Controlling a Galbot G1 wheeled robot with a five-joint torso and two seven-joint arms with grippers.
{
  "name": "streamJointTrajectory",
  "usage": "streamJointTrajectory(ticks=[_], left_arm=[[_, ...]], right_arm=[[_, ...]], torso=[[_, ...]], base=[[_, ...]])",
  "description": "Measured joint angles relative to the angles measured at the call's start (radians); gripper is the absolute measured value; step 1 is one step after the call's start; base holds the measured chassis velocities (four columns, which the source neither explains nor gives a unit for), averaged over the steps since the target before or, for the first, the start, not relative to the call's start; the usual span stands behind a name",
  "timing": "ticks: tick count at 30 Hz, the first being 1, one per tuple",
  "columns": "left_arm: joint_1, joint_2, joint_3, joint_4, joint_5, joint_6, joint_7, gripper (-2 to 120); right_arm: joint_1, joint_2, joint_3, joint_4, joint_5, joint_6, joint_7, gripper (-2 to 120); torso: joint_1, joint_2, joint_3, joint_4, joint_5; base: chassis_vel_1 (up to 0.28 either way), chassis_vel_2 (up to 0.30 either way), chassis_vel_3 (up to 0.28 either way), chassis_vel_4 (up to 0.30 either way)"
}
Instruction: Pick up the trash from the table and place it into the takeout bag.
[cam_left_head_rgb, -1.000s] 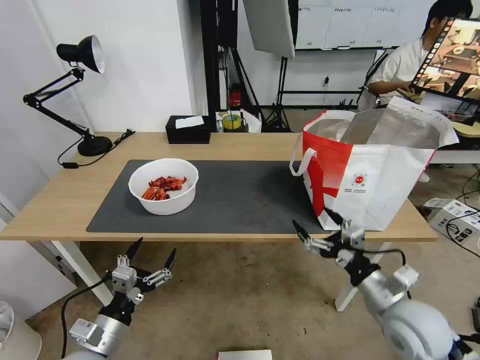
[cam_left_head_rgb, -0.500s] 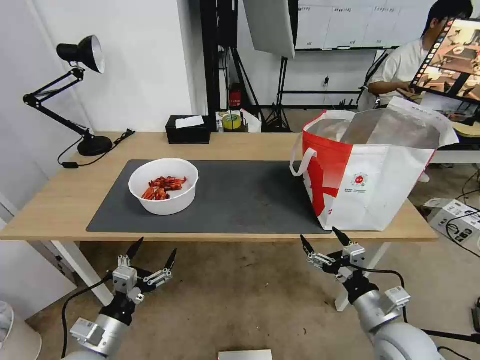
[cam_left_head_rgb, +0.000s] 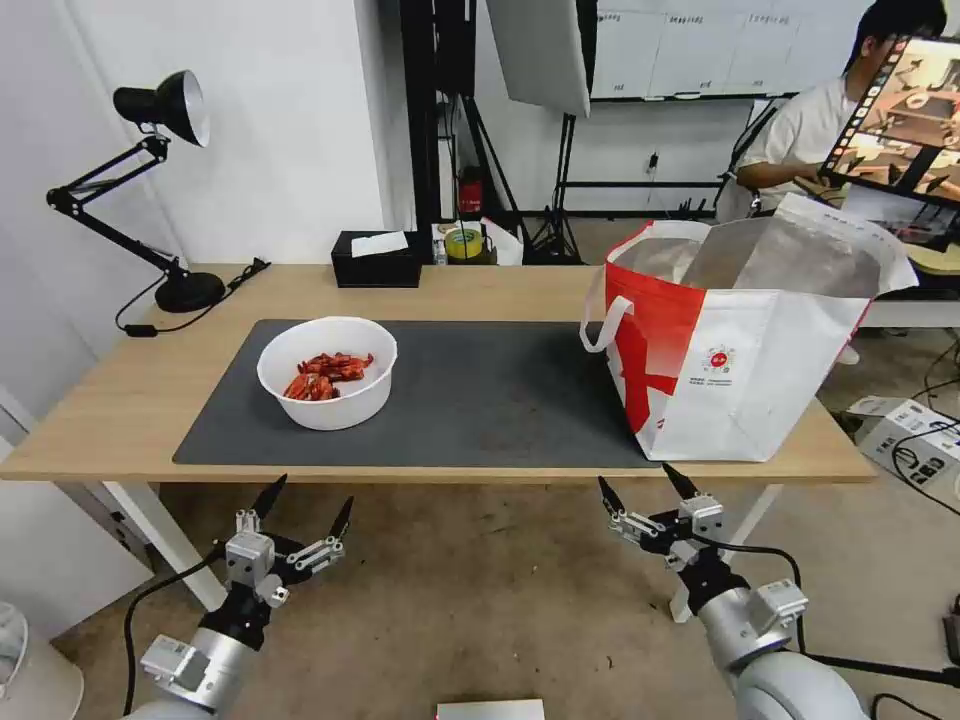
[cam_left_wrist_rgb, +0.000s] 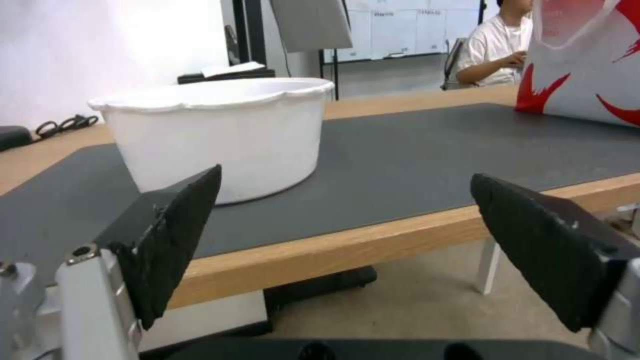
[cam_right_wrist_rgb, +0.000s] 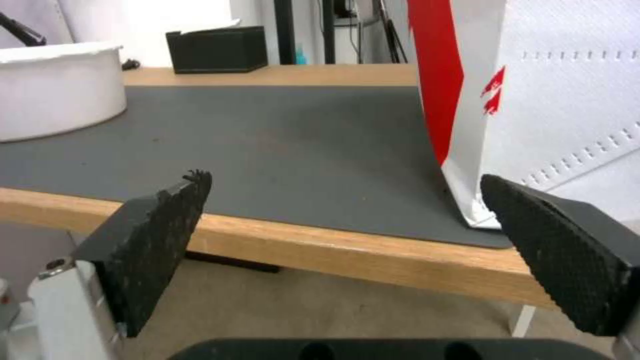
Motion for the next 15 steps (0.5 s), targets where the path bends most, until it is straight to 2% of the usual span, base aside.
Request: streamJointTrajectory(ticks=[8,15], left_arm=[[-0.007,0.018,-0.008,-0.014,-0.022,0.006,-0.001,100],[-0.093,0.105,-0.025,-0.026,-0.109,0.048,-0.030,100]], right_arm=[[0.000,-0.001,0.001,0.000,0.001,-0.001,0.000,100],[0.001,-0.002,0.001,0.000,0.002,-0.002,0.000,100]], torso=[[0.000,0.000,0.000,0.0000,0.0000],[0.000,0.000,0.000,-0.0001,-0.0002]], base=[[0.000,0.000,0.000,0.000],[0.000,0.000,0.000,0.000]])
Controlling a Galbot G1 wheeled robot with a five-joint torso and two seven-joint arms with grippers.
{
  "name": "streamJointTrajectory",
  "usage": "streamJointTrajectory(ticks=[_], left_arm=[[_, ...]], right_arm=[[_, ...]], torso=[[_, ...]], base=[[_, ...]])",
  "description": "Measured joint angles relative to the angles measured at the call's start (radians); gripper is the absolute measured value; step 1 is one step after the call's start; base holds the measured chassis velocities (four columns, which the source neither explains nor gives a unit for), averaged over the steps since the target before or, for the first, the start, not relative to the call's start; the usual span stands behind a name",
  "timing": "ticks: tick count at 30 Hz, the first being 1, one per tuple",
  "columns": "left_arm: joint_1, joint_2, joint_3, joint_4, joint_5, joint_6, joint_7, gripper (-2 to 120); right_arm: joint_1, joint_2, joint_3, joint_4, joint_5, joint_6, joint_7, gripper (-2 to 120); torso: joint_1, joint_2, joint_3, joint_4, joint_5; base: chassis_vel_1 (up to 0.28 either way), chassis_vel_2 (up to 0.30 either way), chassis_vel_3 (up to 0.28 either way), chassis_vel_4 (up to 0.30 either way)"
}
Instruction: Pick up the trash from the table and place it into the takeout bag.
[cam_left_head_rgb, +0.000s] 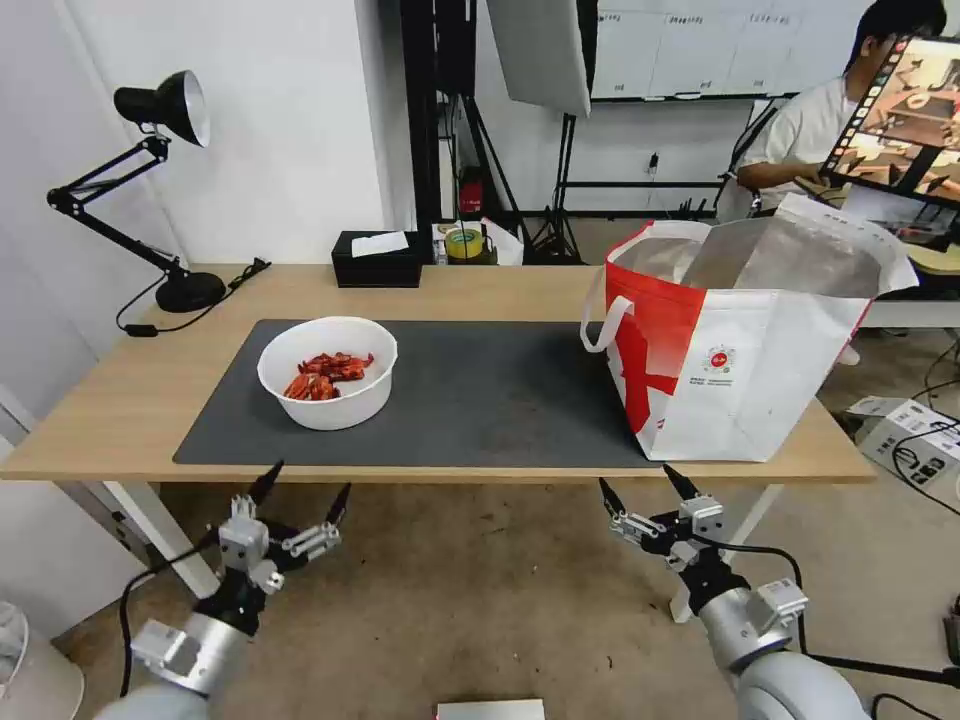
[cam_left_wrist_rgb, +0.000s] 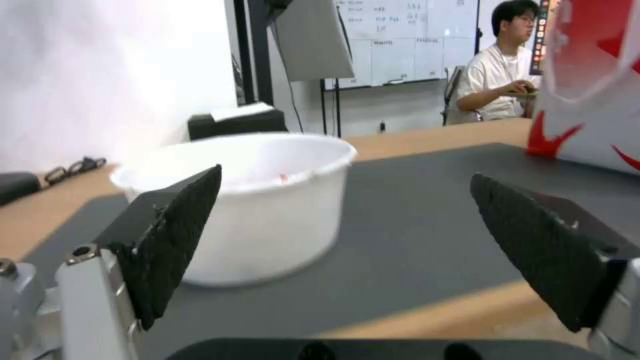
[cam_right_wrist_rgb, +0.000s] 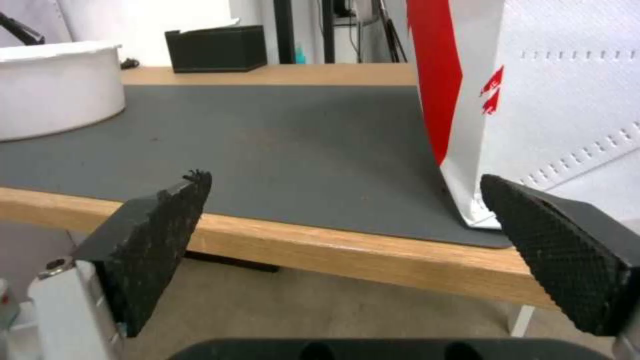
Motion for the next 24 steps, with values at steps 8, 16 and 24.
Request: streamJointTrajectory(ticks=[8,16,24], left_arm=[[-0.151,0.164,0.050,0.045,-0.101,0.053,-0.071,100],[-0.415,0.329,0.196,0.144,-0.219,0.105,-0.127,100],[-0.544,0.427,0.281,0.245,-0.319,0.157,-0.126,100]], right_arm=[[0.000,0.000,0.000,0.000,0.001,0.000,0.000,100],[0.001,0.000,0.000,0.000,0.001,0.000,0.000,100],[0.001,-0.001,0.000,0.001,0.001,0.000,0.000,100]], torso=[[0.000,0.000,0.000,0.0000,0.0002],[0.000,0.000,0.000,-0.0001,0.0000],[0.000,0.000,0.000,0.0003,0.0002]], base=[[0.000,0.000,0.000,0.000],[0.000,0.000,0.000,0.000],[0.000,0.000,0.000,0.000]])
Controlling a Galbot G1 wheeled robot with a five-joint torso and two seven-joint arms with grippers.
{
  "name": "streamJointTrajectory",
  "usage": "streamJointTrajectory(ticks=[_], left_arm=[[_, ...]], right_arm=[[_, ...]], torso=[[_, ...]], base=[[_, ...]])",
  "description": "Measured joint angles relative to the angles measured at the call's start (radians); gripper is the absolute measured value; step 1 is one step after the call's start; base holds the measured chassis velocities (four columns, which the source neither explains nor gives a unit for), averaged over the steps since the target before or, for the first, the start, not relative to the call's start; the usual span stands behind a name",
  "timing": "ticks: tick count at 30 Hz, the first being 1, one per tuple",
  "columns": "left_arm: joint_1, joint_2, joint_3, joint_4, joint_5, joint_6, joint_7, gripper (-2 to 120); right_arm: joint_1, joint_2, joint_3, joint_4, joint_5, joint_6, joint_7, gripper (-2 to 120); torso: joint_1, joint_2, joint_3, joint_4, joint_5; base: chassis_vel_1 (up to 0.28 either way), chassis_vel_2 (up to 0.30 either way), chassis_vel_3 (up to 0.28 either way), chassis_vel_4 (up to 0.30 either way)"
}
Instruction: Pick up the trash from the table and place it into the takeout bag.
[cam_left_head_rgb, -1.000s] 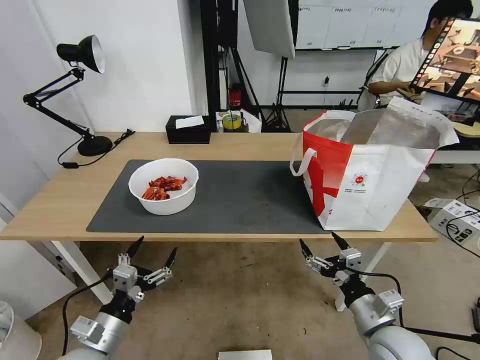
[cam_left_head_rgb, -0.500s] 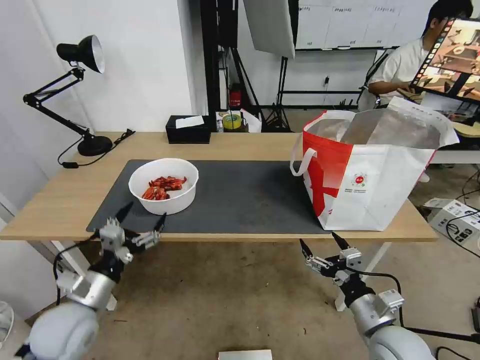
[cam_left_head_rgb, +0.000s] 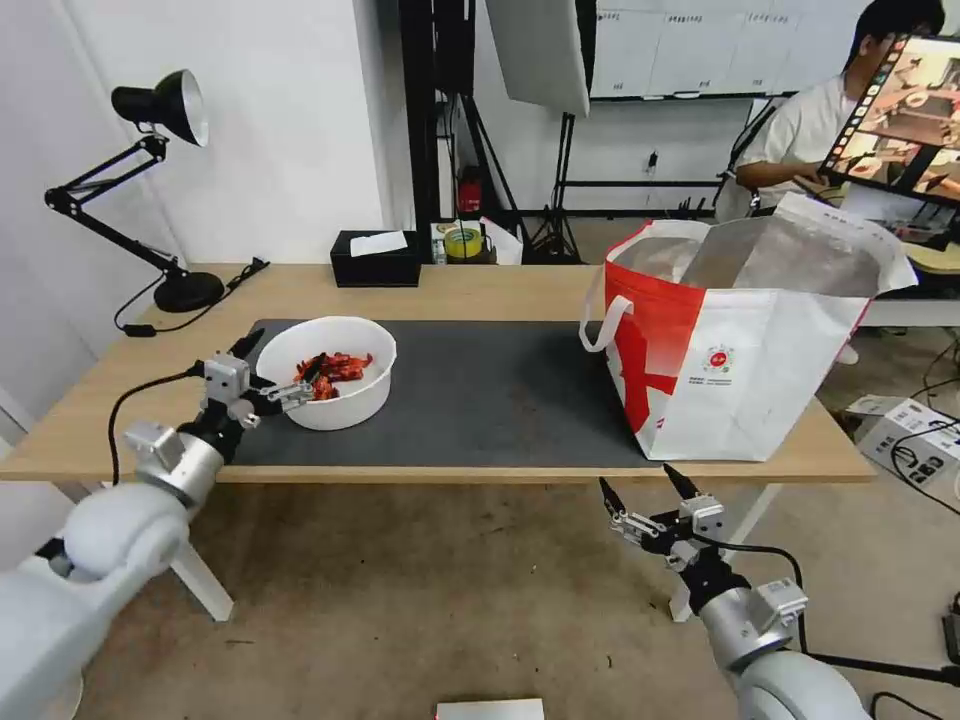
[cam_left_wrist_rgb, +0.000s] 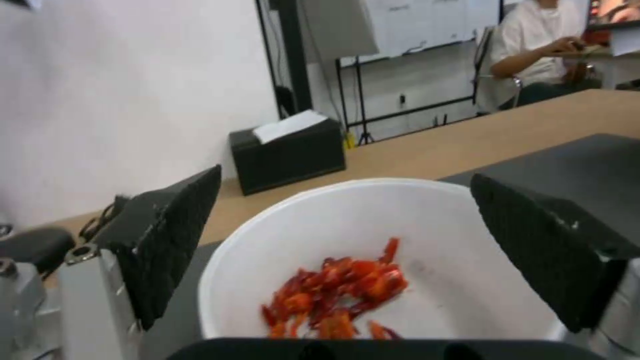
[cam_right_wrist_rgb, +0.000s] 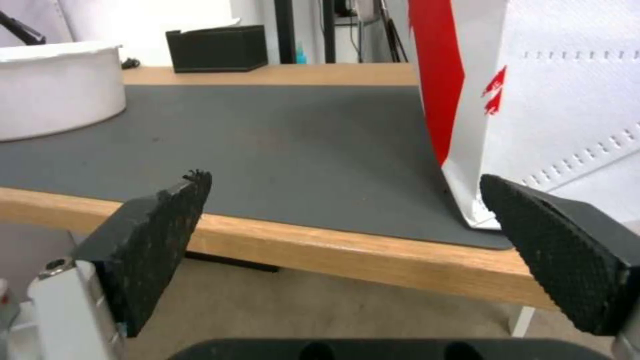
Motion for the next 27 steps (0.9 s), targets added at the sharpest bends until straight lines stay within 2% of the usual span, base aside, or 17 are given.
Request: streamJointTrajectory(ticks=[1,4,5,7,8,9,11,13,15,16,17,27], left_arm=[[0.000,0.000,0.000,0.000,0.000,0.000,0.000,100],[-0.042,0.014,0.013,0.034,-0.089,0.071,0.001,100],[-0.042,0.014,0.013,0.034,-0.089,0.071,0.001,100],[-0.054,0.020,0.011,0.043,-0.124,0.117,0.000,100],[-0.073,0.029,0.011,0.048,-0.178,0.184,0.000,100],[-0.073,0.029,0.011,0.048,-0.178,0.184,0.000,100],[-0.089,0.035,0.011,0.051,-0.221,0.233,0.000,100],[-0.121,0.048,0.013,0.066,-0.299,0.316,0.000,100],[-0.126,0.051,0.013,0.069,-0.313,0.332,0.000,100],[-0.158,0.061,0.012,0.089,-0.387,0.417,0.001,100],[-0.171,0.064,0.013,0.098,-0.416,0.440,0.001,100],[-0.326,0.065,0.095,0.185,-0.545,0.566,-0.033,100]], right_arm=[[0.000,0.000,0.000,0.000,0.000,0.000,0.000,100],[0.000,0.000,0.000,0.000,0.000,0.000,0.000,100],[0.000,0.000,0.000,0.000,0.000,0.000,0.000,100],[0.000,0.000,0.000,0.000,0.000,0.000,0.000,100],[0.000,0.000,0.000,0.000,0.000,0.000,0.000,100],[0.000,0.000,0.000,0.000,0.000,0.000,0.000,100],[0.000,0.000,0.000,0.000,0.000,0.000,0.000,100],[0.000,0.000,0.000,0.000,0.000,0.000,0.000,100],[0.000,0.000,0.000,0.000,0.000,0.000,0.000,100],[0.000,0.000,0.000,0.000,0.000,0.000,0.000,100],[0.000,0.000,0.000,0.000,0.000,0.000,0.000,100],[0.000,0.000,0.000,0.000,0.000,0.000,0.000,100]], torso=[[0.000,0.000,0.000,0.0000,0.0000],[0.000,0.000,0.000,-0.0005,-0.0003],[0.000,0.000,0.000,-0.0005,-0.0003],[0.000,0.000,0.000,-0.0003,0.0000],[0.000,0.000,0.000,-0.0002,-0.0002],[0.000,0.000,0.000,-0.0002,-0.0002],[0.000,0.000,0.000,-0.0002,0.0001],[0.000,0.000,0.000,-0.0004,-0.0001],[0.000,0.000,0.000,-0.0004,-0.0001],[0.000,0.000,0.000,-0.0003,0.0000],[0.000,0.000,0.000,-0.0003,0.0000],[0.000,0.000,0.000,-0.0003,0.0000]], base=[[0.000,0.000,0.000,0.000],[0.000,0.000,0.000,0.000],[0.000,0.000,0.000,0.000],[0.000,0.000,0.000,0.000],[0.000,0.000,0.000,0.000],[0.000,0.000,0.000,0.000],[0.000,0.000,0.000,0.000],[0.000,0.000,0.000,0.000],[0.000,0.000,0.000,0.000],[0.000,0.000,0.000,0.000],[0.000,0.000,0.000,0.000],[0.000,0.000,0.000,0.000]])
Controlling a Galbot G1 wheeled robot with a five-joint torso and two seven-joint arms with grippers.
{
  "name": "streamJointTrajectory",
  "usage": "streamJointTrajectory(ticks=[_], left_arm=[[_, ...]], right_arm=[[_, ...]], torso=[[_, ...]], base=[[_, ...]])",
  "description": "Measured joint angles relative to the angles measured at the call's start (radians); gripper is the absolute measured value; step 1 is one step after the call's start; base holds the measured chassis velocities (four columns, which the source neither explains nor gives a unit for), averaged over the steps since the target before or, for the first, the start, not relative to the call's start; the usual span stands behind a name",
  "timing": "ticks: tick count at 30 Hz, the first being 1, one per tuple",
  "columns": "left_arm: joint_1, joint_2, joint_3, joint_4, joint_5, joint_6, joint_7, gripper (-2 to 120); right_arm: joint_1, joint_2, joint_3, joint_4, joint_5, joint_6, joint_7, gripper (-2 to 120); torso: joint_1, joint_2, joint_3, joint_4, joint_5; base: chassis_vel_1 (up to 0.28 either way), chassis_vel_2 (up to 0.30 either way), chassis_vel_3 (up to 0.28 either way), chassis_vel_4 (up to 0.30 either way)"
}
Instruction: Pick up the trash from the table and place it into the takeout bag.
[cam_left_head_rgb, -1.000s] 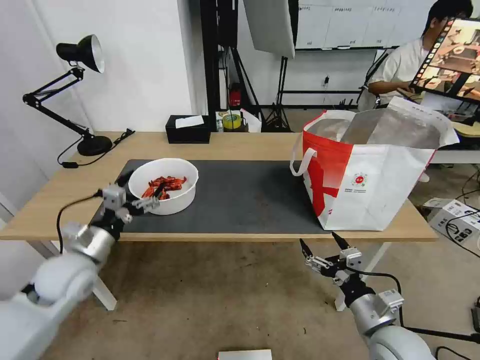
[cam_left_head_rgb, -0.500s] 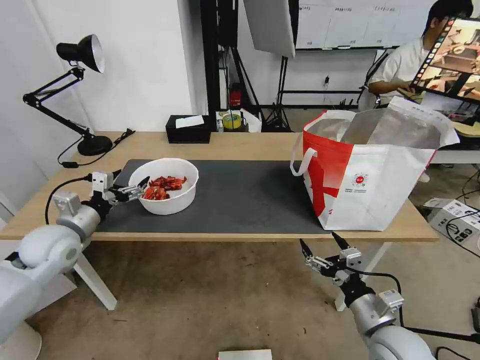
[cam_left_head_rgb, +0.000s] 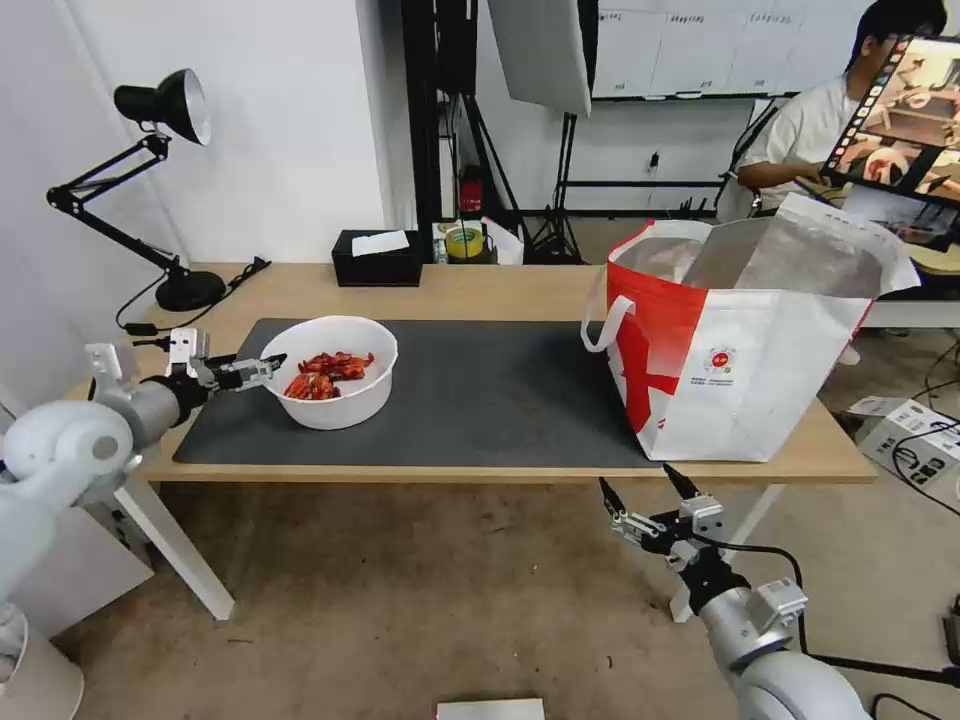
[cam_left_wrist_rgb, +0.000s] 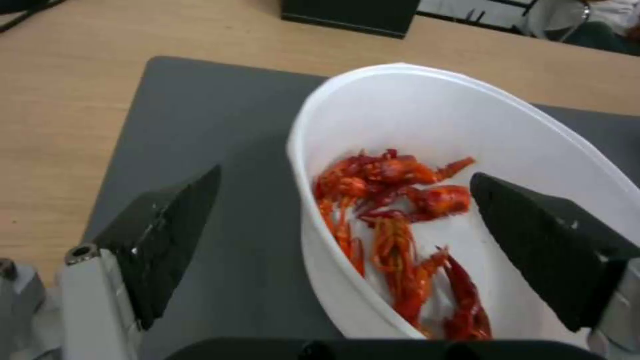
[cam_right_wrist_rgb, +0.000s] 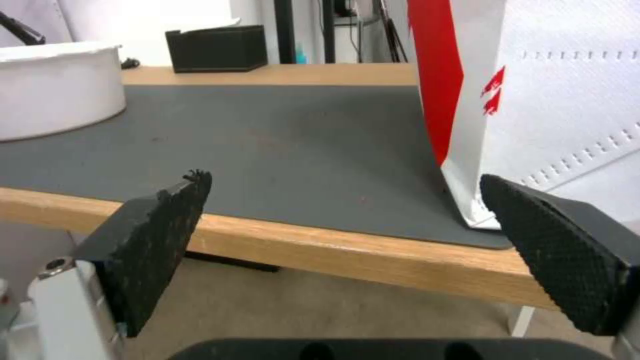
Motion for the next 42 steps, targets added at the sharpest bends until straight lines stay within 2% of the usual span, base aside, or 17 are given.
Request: streamJointTrajectory(ticks=[12,19,27,35,38,39,41,42], left_arm=[[-0.138,-0.031,0.127,0.069,-0.011,0.077,-0.013,100],[-0.227,-0.068,0.204,0.121,-0.005,0.123,-0.072,100],[-0.272,-0.081,0.248,0.149,-0.004,0.167,-0.127,100],[-0.282,-0.076,0.259,0.153,-0.012,0.186,-0.143,100],[-0.285,-0.087,0.266,0.152,-0.016,0.186,-0.155,90],[-0.285,-0.087,0.266,0.152,-0.016,0.186,-0.155,90],[-0.289,-0.095,0.272,0.153,-0.016,0.185,-0.158,78],[-0.289,-0.095,0.272,0.153,-0.016,0.185,-0.158,78]], right_arm=[[0.000,0.000,0.000,0.000,0.000,0.000,0.000,100],[0.000,0.000,0.000,0.000,0.000,0.000,0.000,100],[0.000,0.000,0.000,0.000,0.000,0.000,0.000,100],[0.000,0.000,0.000,0.000,0.000,0.000,0.000,100],[0.000,0.000,0.000,0.000,0.000,0.000,0.000,100],[0.000,0.000,0.000,0.000,0.000,0.000,0.000,100],[0.000,0.000,0.000,0.000,0.000,0.000,0.000,100],[0.000,0.000,0.000,0.000,0.000,0.000,0.000,100]], torso=[[0.000,0.000,0.000,0.0000,0.0000],[0.000,0.000,0.000,0.0000,0.0000],[0.000,0.000,0.000,0.0000,0.0000],[0.000,0.000,0.000,0.0000,0.0000],[0.000,0.000,0.000,0.0000,-0.0001],[0.000,0.000,0.000,0.0000,-0.0001],[0.000,0.000,0.000,0.0000,0.0000],[0.000,0.000,0.000,0.0000,0.0000]], base=[[0.000,0.000,0.000,0.000],[0.000,0.000,0.000,0.000],[0.000,0.000,0.000,0.000],[0.000,0.000,0.000,0.000],[0.000,0.000,0.000,0.000],[0.000,0.000,0.000,0.000],[0.000,0.000,0.000,0.000],[0.000,0.000,0.000,0.000]])
